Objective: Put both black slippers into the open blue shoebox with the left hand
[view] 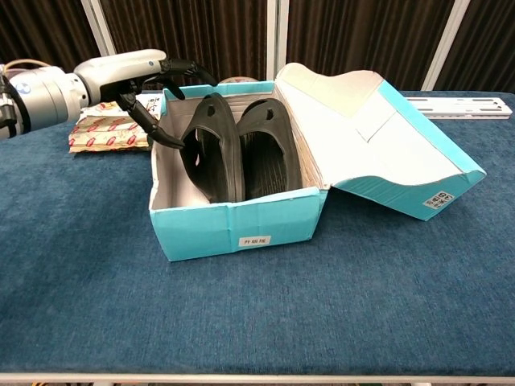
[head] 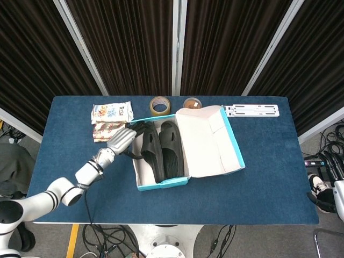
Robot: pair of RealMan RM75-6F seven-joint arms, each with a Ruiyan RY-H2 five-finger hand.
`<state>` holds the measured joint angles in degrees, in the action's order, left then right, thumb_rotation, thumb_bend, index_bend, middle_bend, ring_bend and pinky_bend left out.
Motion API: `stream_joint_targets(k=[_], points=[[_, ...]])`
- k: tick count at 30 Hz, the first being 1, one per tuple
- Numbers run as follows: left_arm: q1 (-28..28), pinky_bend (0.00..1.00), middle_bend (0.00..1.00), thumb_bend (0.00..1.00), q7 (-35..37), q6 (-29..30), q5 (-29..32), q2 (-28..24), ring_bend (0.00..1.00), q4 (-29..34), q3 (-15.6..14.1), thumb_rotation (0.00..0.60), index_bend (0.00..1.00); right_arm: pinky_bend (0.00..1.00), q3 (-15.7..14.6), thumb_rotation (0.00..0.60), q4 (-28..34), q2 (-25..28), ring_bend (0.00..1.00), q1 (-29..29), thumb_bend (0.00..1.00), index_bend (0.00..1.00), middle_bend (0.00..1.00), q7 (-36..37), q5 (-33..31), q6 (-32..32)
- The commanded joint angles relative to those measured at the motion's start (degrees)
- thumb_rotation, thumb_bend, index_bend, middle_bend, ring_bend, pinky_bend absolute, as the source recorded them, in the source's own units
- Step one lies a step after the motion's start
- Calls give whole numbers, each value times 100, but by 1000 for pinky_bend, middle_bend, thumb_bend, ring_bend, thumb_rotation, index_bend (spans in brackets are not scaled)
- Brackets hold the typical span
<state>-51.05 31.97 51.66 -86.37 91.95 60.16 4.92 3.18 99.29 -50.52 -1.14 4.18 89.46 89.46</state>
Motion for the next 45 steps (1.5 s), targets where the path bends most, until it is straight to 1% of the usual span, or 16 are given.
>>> stream_joint_targets(k=[1, 4, 9, 14, 17, 20, 23, 27, 31, 34, 39, 45], points=[[-126, 190, 129, 149, -704, -286, 45, -344, 11, 579, -28, 600, 213, 0, -2, 600, -23, -13, 0, -1, 31, 0, 63, 26, 4, -2], [-206, 188, 142, 166, -1093, -503, 139, -377, 11, 744, -29, 600, 225, 0, -6, 600, -66, -31, 0, 4, 31, 0, 63, 69, 1, -2], [-293, 184, 160, 166, -1638, -850, 385, -340, 11, 822, -25, 600, 236, 0, -10, 600, -137, -49, 0, 12, 31, 0, 63, 149, -8, -3], [-275, 183, 162, 166, -2216, -962, 632, -359, 11, 920, -9, 600, 249, 0, -10, 600, -195, -66, 0, 15, 31, 0, 63, 215, -9, 0], [-231, 183, 163, 166, -2372, -940, 733, -438, 11, 1058, 14, 600, 256, 0, -10, 600, -219, -71, 0, 19, 31, 0, 63, 242, 3, 14], [-97, 183, 163, 165, -2408, -658, 783, -579, 11, 1289, 101, 600, 255, 0, -9, 600, -245, -77, 0, 35, 31, 0, 63, 271, 8, 46], [103, 183, 163, 166, -2277, -268, 798, -796, 11, 1580, 207, 600, 251, 0, -6, 600, -276, -83, 0, 38, 31, 0, 63, 318, -11, 40], [467, 183, 163, 166, -2175, 272, 873, -1228, 11, 1939, 304, 600, 244, 0, -2, 600, -359, -102, 0, 4, 31, 0, 63, 527, -82, -69], [925, 183, 163, 164, -2267, 693, 1187, -1717, 11, 2238, 334, 600, 242, 0, 38, 600, -518, -160, 0, -54, 32, 0, 62, 742, -187, -188], [1331, 183, 163, 164, -2482, 1014, 1449, -2053, 11, 2403, 265, 600, 242, 0, 81, 600, -645, -225, 0, -108, 40, 0, 59, 877, -255, -269], [2010, 183, 163, 164, -2838, 1490, 1787, -2541, 11, 2696, 46, 600, 242, 0, 135, 600, -834, -355, 0, -194, 44, 0, 51, 1002, -325, -378], [2774, 181, 163, 165, -3063, 2192, 1825, -2747, 11, 2938, -230, 600, 242, 0, 108, 600, -877, -445, 0, -247, 55, 0, 47, 953, -209, -397]])
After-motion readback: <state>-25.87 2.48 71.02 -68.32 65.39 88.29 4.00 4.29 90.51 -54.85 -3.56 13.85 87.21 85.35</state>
